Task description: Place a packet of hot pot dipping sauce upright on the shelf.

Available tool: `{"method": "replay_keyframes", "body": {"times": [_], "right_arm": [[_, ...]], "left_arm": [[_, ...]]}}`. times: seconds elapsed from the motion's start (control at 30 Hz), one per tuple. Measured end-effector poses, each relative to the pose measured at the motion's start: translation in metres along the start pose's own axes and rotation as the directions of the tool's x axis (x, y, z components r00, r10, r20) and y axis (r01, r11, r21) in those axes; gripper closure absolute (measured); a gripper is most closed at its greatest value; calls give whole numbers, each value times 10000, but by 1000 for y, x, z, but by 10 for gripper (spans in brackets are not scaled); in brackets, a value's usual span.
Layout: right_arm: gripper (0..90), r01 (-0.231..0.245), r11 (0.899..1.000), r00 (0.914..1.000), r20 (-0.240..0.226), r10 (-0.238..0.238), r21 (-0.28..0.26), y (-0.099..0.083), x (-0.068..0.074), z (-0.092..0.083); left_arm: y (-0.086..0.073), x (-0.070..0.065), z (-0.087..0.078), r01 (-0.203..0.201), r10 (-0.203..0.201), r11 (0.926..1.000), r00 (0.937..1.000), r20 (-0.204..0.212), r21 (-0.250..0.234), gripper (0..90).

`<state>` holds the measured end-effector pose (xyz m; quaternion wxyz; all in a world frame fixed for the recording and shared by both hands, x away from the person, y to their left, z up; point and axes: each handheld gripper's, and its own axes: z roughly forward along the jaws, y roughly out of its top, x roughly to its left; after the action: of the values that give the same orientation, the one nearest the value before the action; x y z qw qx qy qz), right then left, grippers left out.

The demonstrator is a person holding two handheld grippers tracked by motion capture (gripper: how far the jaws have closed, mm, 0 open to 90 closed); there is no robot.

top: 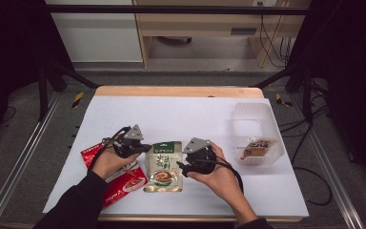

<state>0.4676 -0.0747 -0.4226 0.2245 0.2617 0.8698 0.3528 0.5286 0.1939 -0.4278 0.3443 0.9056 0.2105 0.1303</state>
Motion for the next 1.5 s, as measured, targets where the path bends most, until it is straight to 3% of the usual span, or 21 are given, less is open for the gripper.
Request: {"method": "replay_keyframes", "body": {"times": [0.37,0.67,1.0,1.2,1.5], "right_arm": [[223,94,9998,9999,132,-92,-155,6,-8,-13],[217,199,9991,9993,308,-187,-375,15,-13,-27],[212,451,9982,9983,395,-435,-383,26,-17,-39],[189,484,9988,9988,96,-484,-51,35,-21,-45],[162,993,9945,9937,-562,-974,322,53,-20,-52]], "left_arm": [[30,-3,-21,-597,590,9971,9981,-148,-470,900],[52,-3,-40,-1057,1025,9889,9941,-361,-1044,900],[62,-6,-54,-1441,1395,9828,9891,-471,-1151,900],[62,-11,-59,-1591,1547,9802,9869,-459,-1179,900],[64,-20,-65,-1769,1725,9771,9839,-464,-1184,900]]}}
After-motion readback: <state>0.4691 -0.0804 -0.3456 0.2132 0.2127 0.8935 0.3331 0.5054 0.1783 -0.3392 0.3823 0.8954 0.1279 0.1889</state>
